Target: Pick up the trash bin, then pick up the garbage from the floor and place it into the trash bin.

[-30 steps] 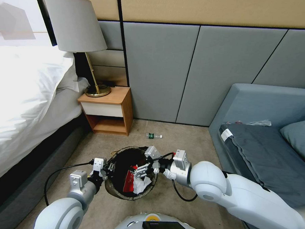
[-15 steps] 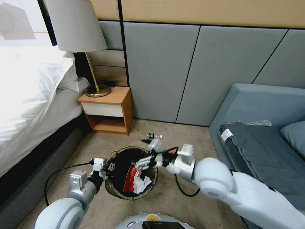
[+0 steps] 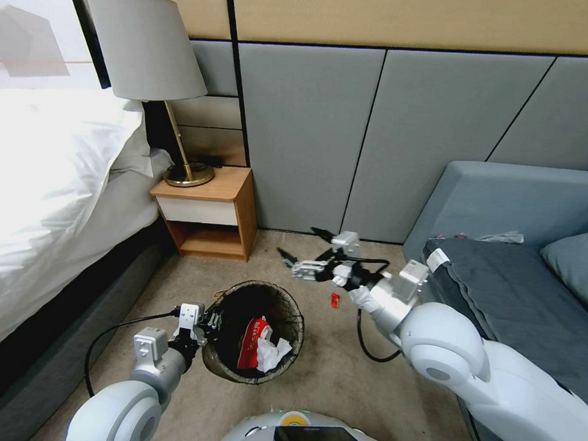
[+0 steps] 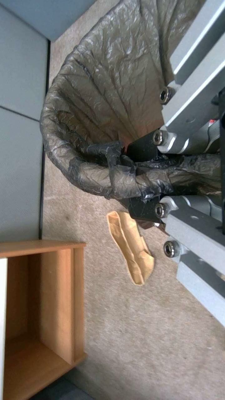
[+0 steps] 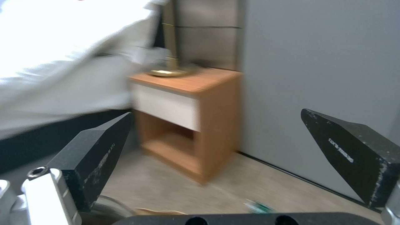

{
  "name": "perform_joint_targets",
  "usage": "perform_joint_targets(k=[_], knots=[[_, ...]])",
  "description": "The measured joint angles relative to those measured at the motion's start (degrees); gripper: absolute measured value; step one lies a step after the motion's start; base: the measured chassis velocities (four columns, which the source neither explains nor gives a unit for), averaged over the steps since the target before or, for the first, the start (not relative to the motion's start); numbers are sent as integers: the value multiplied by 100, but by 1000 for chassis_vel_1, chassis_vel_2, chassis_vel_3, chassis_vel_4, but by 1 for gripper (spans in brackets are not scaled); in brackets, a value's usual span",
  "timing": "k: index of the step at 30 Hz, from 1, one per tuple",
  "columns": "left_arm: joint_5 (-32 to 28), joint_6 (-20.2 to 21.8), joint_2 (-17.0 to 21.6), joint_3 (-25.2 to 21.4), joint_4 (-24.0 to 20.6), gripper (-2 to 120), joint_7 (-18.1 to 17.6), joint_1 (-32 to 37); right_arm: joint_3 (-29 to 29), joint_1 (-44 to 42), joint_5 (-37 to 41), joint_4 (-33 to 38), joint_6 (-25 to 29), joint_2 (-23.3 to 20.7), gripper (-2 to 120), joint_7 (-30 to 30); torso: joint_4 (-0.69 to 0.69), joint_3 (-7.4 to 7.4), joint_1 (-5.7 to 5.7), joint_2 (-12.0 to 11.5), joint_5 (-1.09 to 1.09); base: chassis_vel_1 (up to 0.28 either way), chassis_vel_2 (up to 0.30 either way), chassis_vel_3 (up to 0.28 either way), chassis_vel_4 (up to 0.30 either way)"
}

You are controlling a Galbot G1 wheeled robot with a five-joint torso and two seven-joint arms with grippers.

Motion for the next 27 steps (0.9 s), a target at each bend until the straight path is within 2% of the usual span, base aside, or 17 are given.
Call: perform_joint_targets(k=[5,10,13,14,15,17,18,23,25,26,27], knots=[[0,-1,-11,-4,0,6,0,-13,388,-131,43,98,361,-107,100,82,0,0,0,0,0,0,0,0,0],[1,-1,-35,-6,0,6,-3,-23,709,-405,55,220,767,-135,100,668,0,0,0,0,0,0,0,0,0],[2,-2,-39,-16,0,6,-6,-10,1460,-1236,-134,223,954,-119,100,889,0,0,0,0,0,0,0,0,0],[2,-2,-39,-16,0,6,-6,-10,1460,-1236,-134,223,954,-119,100,889,0,0,0,0,0,0,0,0,0],[2,-2,-45,-24,0,6,-7,4,1999,-1842,-362,240,1010,-111,100,896,-2,0,0,0,0,0,0,0,0],[2,-2,-58,-49,0,6,-9,22,2613,-2649,-810,249,1102,-40,100,887,-3,-1,0,0,0,0,0,0,0],[2,-2,-58,-49,0,6,-9,22,2613,-2649,-810,249,1102,-40,100,887,-3,-1,0,0,0,0,0,0,0],[73,-5,-387,-160,0,6,-62,186,2923,-3434,-1832,10,1381,633,100,1132,5,-1,0,0,-1,0,0,0,0],[157,-7,-410,-161,0,6,-66,224,3301,-3957,-2515,-190,1572,943,100,907,1,-1,0,0,-1,0,0,0,0],[157,-7,-410,-161,0,6,-66,224,3301,-3957,-2515,-190,1572,943,100,907,1,-1,0,0,-1,0,0,0,0],[299,-20,-422,-159,0,6,-29,268,3627,-4337,-2952,-297,1722,1182,100,682,-1,-1,0,0,-1,0,0,0,0]])
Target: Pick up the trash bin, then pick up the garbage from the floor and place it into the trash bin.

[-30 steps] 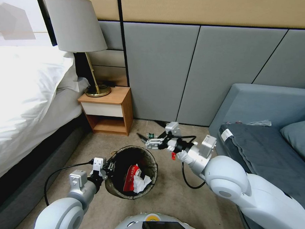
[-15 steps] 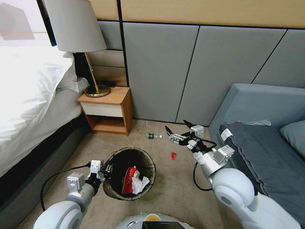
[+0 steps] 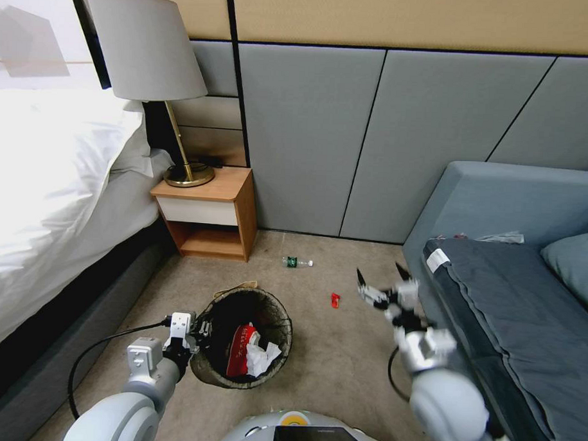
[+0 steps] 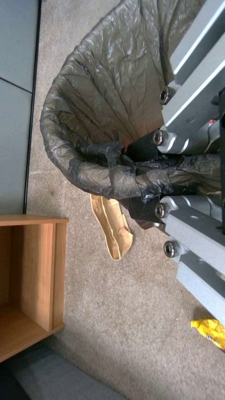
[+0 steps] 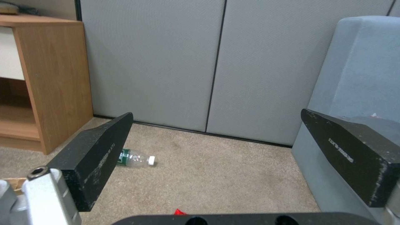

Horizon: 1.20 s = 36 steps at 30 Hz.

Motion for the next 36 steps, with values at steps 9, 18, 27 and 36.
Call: perform_joint_targets(k=[9,18,27,36], knots=[[204,-25,-187,-16,0,6,28,118,462,-2363,-2502,-221,1103,1986,100,-128,-2,0,0,0,-2,0,0,0,0],[164,-23,-131,-73,0,6,31,139,545,-2637,-2842,-336,1443,2344,100,-183,2,0,0,0,0,0,0,0,0],[85,-15,-83,-146,0,6,33,93,491,-2543,-2762,-359,1219,2346,100,-188,1,1,0,0,0,-35,22,28,-33],[79,-10,-72,-141,0,6,33,73,469,-2538,-2733,-368,1177,2318,100,-176,1,1,0,0,0,-79,88,83,-93]])
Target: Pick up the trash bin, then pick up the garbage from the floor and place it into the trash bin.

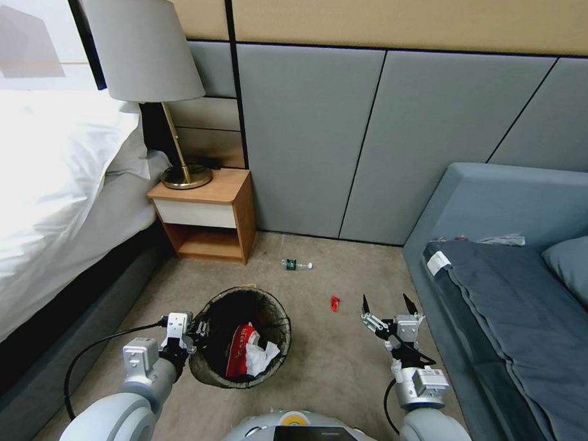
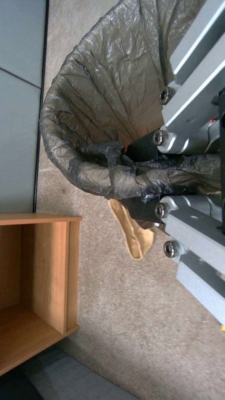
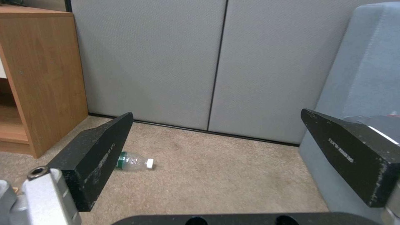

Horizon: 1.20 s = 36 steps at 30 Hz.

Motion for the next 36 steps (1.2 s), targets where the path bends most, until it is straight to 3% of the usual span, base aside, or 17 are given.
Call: perform_joint_targets(k=[25,36], knots=[[-6,0,-9,-9,0,6,-1,-1,-133,-24,28,-23,-38,-9,100,49,0,0,0,0,1,-72,69,73,-68],[-37,0,-9,-16,0,6,-1,5,-160,107,228,-77,-292,-79,100,103,0,0,0,0,0,-20,22,19,-15]])
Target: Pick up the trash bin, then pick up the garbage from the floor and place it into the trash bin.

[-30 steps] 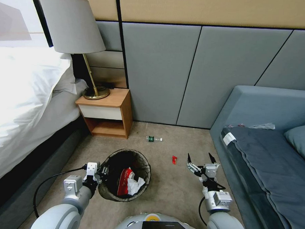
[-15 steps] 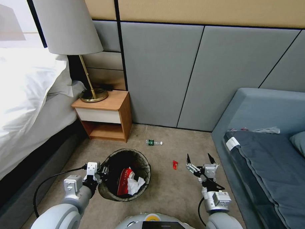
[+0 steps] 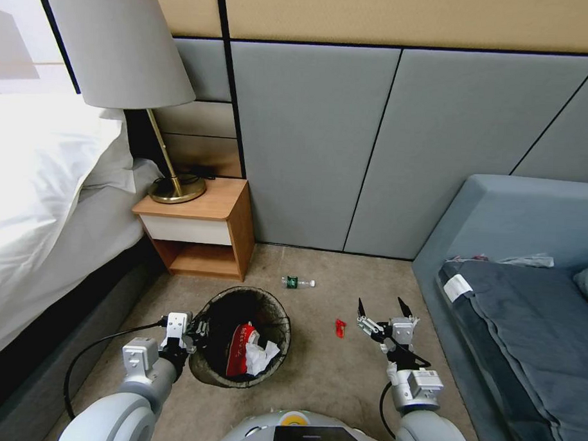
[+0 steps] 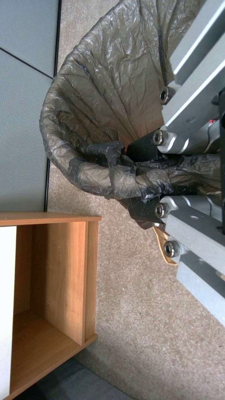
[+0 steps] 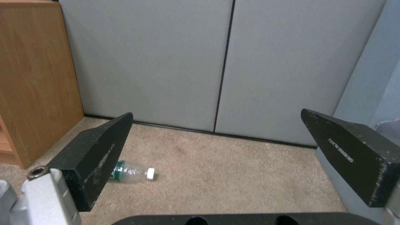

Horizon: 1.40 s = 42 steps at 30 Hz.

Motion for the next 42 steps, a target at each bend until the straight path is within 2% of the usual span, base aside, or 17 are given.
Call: perform_joint_targets(k=[2,4,13,18,21,27,33,42], knots=[[-7,0,1,-4,0,6,0,1,-4,42,56,-16,-52,-15,100,12,-1,0,0,0,0,0,0,0,0],[-33,2,13,-15,0,6,-5,22,-39,389,420,-170,-440,-171,100,123,0,0,0,0,0,0,0,0,0],[-55,10,22,-35,0,6,-14,51,-212,906,1344,-435,-1140,-544,100,361,0,0,0,0,0,0,0,0,0],[-82,14,50,-56,0,6,-19,59,-369,1300,1885,-698,-1467,-928,100,374,0,0,0,0,1,0,0,0,0],[-109,16,83,-96,0,6,-25,57,-534,1719,2313,-1021,-1680,-1318,100,341,0,0,0,0,0,0,0,0,0],[-136,21,109,-109,0,6,-27,54,-882,2192,2784,-1497,-1892,-1634,100,297,0,0,0,0,1,0,0,0,0],[-203,30,196,-174,0,6,-36,61,-1206,2606,3031,-2174,-1970,-1857,100,-41,0,0,0,0,-1,0,0,0,0],[-226,34,256,-152,0,6,-39,38,-1429,2848,3253,-2880,-1960,-1840,100,-145,-1,0,0,0,0,0,0,0,0]])
